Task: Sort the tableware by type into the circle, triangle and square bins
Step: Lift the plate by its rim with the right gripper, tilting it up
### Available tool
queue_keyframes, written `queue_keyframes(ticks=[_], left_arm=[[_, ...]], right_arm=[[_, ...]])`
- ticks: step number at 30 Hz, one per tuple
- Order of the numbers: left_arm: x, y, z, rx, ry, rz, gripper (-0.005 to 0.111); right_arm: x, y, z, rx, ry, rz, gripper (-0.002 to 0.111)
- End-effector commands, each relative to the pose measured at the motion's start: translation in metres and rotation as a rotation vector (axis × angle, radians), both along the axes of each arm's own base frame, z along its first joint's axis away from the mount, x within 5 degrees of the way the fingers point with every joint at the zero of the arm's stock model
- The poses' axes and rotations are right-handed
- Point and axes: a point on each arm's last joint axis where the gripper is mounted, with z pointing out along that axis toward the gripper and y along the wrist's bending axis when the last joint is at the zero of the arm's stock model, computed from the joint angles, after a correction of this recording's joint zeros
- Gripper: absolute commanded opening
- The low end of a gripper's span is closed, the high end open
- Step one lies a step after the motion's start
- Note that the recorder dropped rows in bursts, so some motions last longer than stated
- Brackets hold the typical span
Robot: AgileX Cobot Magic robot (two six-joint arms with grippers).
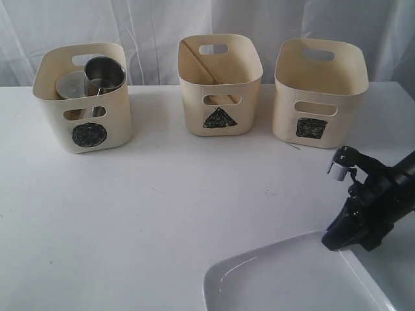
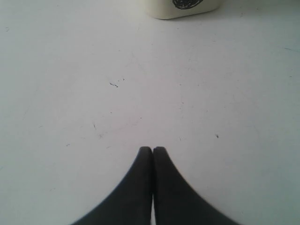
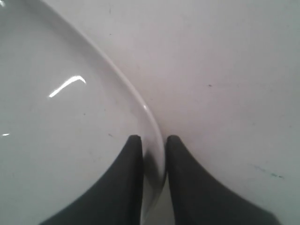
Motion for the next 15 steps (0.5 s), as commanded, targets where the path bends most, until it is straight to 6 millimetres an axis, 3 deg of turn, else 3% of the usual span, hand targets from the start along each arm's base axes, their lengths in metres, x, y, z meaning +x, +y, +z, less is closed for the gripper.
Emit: queue_keyframes(ticks=[1, 5, 8, 11, 15], left_arm=[[0.000, 0.000, -0.002, -0.015, 0.009, 0.003, 0.000], [0.000, 0.000, -0.002, -0.015, 0.009, 0.003, 0.000], [0.000, 0.000, -0.002, -0.015, 0.009, 0.003, 0.000], [0.000, 0.000, -0.002, -0.015, 0.009, 0.003, 0.000], [0.000, 0.000, -0.002, -0.015, 0.009, 0.003, 0.000]], right_arm=[[0.005, -0.008, -0.004, -0.103, -0.058, -0.023, 0.000], [0.006, -0.008, -0.004, -0.108, -0.049, -0.054, 0.000], [0.006, -0.008, 0.000, -0.100, 0.016, -0.184, 0.000], [0.008, -0.008, 0.012, -0.090, 0.016, -0.313, 0.000], [0.008, -0.007, 0.036, -0.084, -0.064, -0.333, 0.000]])
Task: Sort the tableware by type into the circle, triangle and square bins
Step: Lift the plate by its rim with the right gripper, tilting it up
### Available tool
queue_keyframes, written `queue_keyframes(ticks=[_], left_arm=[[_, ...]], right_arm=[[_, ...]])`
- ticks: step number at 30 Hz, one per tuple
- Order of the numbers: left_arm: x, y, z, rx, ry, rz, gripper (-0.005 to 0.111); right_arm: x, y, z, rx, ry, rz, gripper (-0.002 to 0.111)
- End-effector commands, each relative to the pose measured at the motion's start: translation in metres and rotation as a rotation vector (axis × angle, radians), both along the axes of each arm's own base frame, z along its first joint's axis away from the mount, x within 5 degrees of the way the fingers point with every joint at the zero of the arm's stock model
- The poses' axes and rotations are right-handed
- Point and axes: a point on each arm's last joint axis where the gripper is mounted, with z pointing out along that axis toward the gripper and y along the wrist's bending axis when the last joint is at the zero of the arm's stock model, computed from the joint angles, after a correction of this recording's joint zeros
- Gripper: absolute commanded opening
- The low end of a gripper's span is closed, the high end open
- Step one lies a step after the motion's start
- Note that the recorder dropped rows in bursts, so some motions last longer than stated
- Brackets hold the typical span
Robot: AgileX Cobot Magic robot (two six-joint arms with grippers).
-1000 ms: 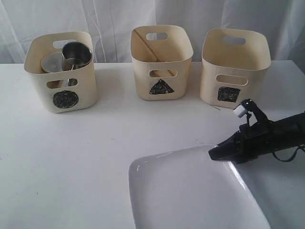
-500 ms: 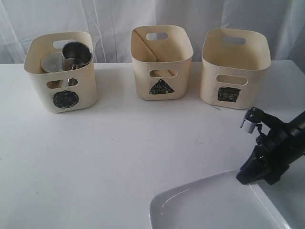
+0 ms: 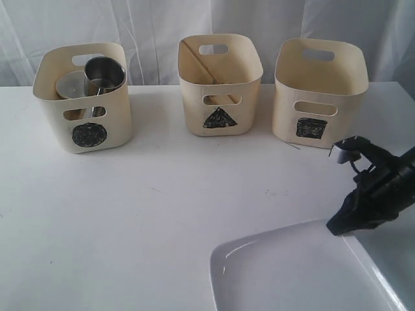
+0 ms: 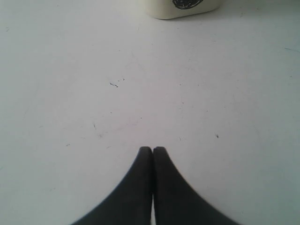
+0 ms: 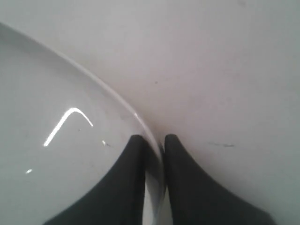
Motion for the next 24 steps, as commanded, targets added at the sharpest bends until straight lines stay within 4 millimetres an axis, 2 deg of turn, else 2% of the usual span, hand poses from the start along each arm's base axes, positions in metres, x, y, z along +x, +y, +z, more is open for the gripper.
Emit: queue_keyframes(ticks=[1, 8, 16, 24], left_arm=[[0.000, 0.000, -0.002, -0.015, 0.009, 0.003, 0.000], [0.000, 0.000, -0.002, -0.015, 0.009, 0.003, 0.000], [0.000, 0.000, -0.002, -0.015, 0.009, 0.003, 0.000], [0.000, 0.000, -0.002, -0.015, 0.009, 0.003, 0.000]], right_arm=[[0.002, -0.002, 0.027, -0.045, -0.117, -0.054, 0.000], [-0.005, 0.000, 0.067, -0.070, -0.232, -0.103, 0.000], [-0.017, -0.001, 0.114, -0.162, -0.443, -0.138, 0.000], [-0.025, 0.001, 0.137, -0.175, -0.527, -0.155, 0.000]])
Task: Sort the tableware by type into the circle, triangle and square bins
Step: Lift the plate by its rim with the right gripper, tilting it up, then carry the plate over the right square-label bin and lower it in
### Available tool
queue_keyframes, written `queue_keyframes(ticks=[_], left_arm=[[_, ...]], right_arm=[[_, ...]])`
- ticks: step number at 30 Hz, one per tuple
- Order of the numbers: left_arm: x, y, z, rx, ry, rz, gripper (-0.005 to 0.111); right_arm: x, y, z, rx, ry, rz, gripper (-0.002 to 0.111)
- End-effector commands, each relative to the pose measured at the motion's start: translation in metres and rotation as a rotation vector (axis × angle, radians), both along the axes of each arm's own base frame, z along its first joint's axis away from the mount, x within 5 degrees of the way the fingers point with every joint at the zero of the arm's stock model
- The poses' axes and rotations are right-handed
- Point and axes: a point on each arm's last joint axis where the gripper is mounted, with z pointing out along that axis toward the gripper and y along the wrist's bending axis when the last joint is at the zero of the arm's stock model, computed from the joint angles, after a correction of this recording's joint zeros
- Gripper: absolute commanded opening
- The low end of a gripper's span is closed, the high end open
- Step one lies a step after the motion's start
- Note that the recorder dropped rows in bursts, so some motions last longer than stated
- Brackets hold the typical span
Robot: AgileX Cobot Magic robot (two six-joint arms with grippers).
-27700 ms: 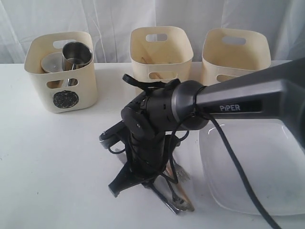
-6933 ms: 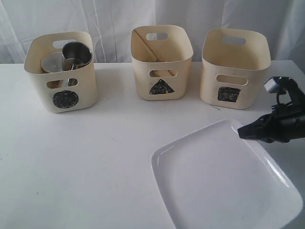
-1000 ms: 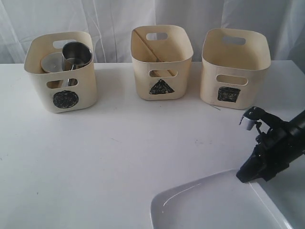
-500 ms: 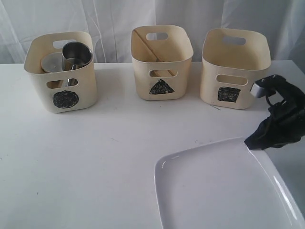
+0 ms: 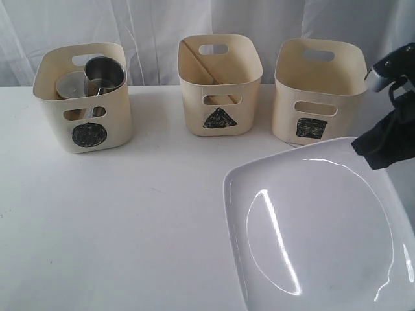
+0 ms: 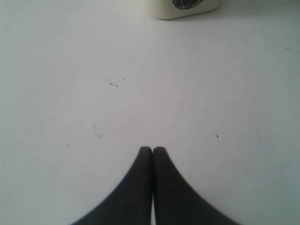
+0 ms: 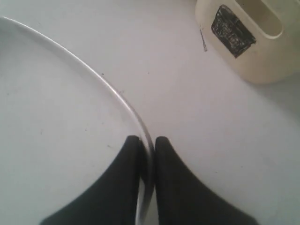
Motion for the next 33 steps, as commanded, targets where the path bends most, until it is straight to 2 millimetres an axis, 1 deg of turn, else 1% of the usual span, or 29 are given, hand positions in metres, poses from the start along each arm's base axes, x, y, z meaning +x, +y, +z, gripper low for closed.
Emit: queue_keyframes(ticks=[1, 6, 10, 18, 23, 29, 31, 33], left_arm=[[0.000, 0.000, -0.002, -0.015, 0.009, 0.003, 0.000], [0.000, 0.000, -0.002, -0.015, 0.009, 0.003, 0.000], [0.000, 0.000, -0.002, -0.015, 0.009, 0.003, 0.000], [0.000, 0.000, -0.002, -0.015, 0.009, 0.003, 0.000], [0.000, 0.000, -0.002, -0.015, 0.009, 0.003, 0.000], [0.000, 0.000, -0.002, -0.015, 0.009, 0.003, 0.000], [0.000, 0.000, -0.002, -0.015, 0.009, 0.003, 0.000], [0.000, 0.000, -0.002, -0.015, 0.009, 0.003, 0.000]], right_arm=[[-0.005, 0.001, 0.021, -0.019, -0.084, -0.022, 0.000], [-0.010, 0.001, 0.058, -0.058, -0.209, -0.027, 0.000], [-0.009, 0.003, 0.075, -0.053, -0.240, -0.011, 0.000], [-0.008, 0.003, 0.088, -0.056, -0.275, -0.011, 0.000], [-0.011, 0.004, 0.102, -0.071, -0.325, -0.015, 0.000], [-0.004, 0.001, 0.096, -0.070, -0.313, -0.026, 0.000], [-0.003, 0.000, 0.098, -0.072, -0.336, -0.044, 0.000], [-0.005, 0.000, 0.106, -0.078, -0.359, -0.045, 0.000]])
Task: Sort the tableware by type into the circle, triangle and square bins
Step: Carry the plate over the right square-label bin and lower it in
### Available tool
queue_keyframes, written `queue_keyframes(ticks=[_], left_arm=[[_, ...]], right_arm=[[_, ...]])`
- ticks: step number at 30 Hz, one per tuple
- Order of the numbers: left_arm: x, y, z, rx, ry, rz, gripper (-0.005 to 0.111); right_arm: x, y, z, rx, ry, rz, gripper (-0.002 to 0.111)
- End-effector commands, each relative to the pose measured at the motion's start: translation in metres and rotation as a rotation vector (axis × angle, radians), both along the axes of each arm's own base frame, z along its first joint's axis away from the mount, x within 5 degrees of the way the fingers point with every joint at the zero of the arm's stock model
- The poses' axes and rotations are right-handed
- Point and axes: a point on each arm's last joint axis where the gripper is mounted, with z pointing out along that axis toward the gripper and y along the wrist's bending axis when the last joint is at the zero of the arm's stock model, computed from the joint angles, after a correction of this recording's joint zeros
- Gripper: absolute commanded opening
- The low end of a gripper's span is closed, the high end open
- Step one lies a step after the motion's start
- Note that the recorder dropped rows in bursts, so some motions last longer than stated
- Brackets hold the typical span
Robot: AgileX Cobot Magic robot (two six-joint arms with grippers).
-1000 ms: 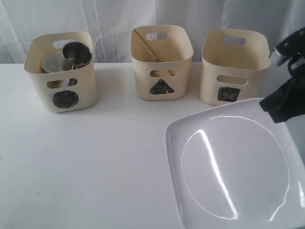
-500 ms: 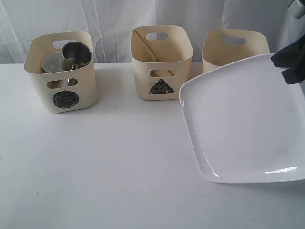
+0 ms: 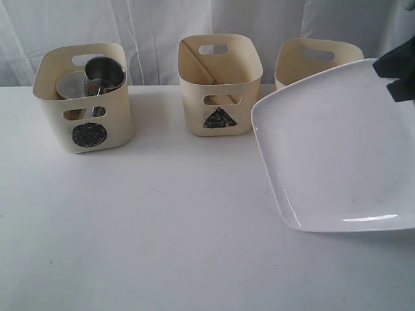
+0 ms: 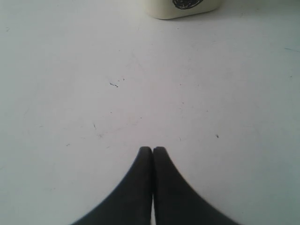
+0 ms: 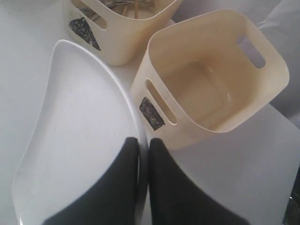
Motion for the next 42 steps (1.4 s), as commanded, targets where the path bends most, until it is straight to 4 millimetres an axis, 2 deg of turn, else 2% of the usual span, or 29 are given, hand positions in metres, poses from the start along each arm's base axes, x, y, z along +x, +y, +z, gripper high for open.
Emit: queue_keyframes(ticks=[1, 7, 12, 25, 30, 36, 41, 42], left_arm=[[0.000, 0.000, -0.002, -0.015, 0.009, 0.003, 0.000], [0.000, 0.000, -0.002, -0.015, 0.009, 0.003, 0.000], [0.000, 0.000, -0.002, -0.015, 0.009, 0.003, 0.000], [0.000, 0.000, -0.002, -0.015, 0.009, 0.003, 0.000], [0.000, 0.000, -0.002, -0.015, 0.009, 0.003, 0.000], [0.000, 0.000, -0.002, -0.015, 0.009, 0.003, 0.000], [0.000, 0.000, -0.002, -0.015, 0.009, 0.003, 0.000], [0.000, 0.000, -0.002, -0.015, 0.009, 0.003, 0.000]], right_arm=[[-0.002, 0.000, 0.019, 0.014, -0.092, -0.035, 0.000], [-0.013, 0.003, 0.031, 0.004, -0.135, -0.036, 0.000], [-0.022, 0.006, 0.051, -0.007, -0.205, -0.042, 0.000], [-0.019, 0.000, 0.089, -0.021, -0.373, -0.116, 0.000], [-0.009, -0.008, 0.104, -0.040, -0.467, -0.180, 0.000], [0.014, -0.018, 0.112, -0.029, -0.519, -0.230, 0.000], [0.041, -0.029, 0.115, -0.019, -0.556, -0.282, 0.000], [0.053, -0.035, 0.113, -0.024, -0.570, -0.308, 0.000]])
